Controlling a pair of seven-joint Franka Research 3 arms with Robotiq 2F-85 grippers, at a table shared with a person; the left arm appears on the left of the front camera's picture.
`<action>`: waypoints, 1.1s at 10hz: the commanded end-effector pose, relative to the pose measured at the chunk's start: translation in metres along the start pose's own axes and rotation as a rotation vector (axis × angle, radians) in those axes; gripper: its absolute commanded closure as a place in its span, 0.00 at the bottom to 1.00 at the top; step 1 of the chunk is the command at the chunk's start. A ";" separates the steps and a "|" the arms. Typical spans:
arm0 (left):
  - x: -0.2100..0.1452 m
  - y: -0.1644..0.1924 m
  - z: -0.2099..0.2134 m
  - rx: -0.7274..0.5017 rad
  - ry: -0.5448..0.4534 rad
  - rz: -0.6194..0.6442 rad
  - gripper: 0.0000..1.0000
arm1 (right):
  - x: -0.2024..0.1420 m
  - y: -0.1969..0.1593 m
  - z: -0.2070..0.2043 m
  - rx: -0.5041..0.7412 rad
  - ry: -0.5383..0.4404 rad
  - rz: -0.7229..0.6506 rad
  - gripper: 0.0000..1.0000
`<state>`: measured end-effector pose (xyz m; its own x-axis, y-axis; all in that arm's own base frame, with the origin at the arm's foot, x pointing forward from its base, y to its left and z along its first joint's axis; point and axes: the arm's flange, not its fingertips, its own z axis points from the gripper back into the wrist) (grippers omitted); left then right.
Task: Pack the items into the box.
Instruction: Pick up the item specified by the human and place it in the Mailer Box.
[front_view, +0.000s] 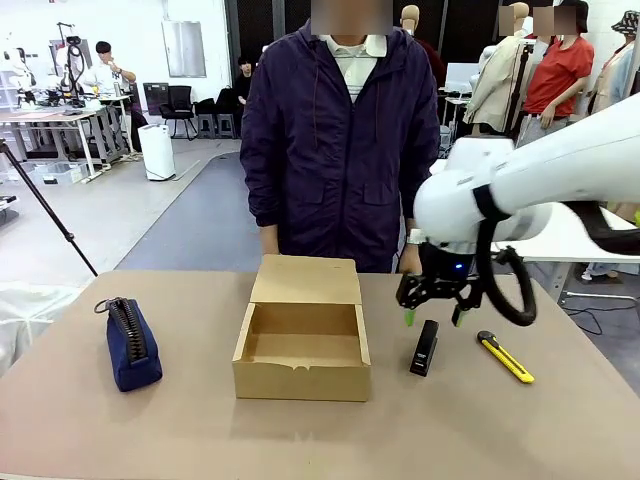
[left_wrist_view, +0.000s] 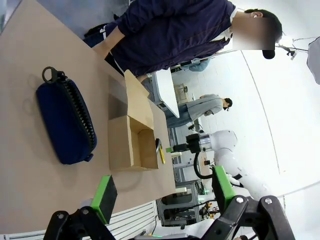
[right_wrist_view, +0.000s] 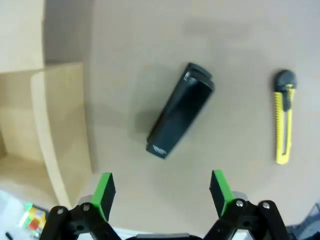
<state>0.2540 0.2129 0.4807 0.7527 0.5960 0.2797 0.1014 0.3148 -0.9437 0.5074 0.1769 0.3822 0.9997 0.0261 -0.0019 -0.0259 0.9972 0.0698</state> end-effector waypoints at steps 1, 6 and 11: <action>0.001 -0.001 0.000 -0.025 -0.009 -0.010 0.00 | 0.017 0.015 -0.016 -0.094 0.016 -0.014 0.00; 0.001 -0.001 0.000 -0.025 -0.009 -0.010 0.00 | 0.011 0.013 -0.021 -0.058 0.014 0.012 0.00; 0.001 -0.001 0.000 -0.025 -0.009 -0.010 0.00 | 0.019 0.004 -0.038 -0.031 0.030 -0.691 0.00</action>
<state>0.2537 0.2129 0.4807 0.7532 0.5956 0.2792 0.1019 0.3137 -0.9440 0.5252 0.1691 0.3389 0.7881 -0.6120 -0.0658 0.6113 0.7907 -0.0329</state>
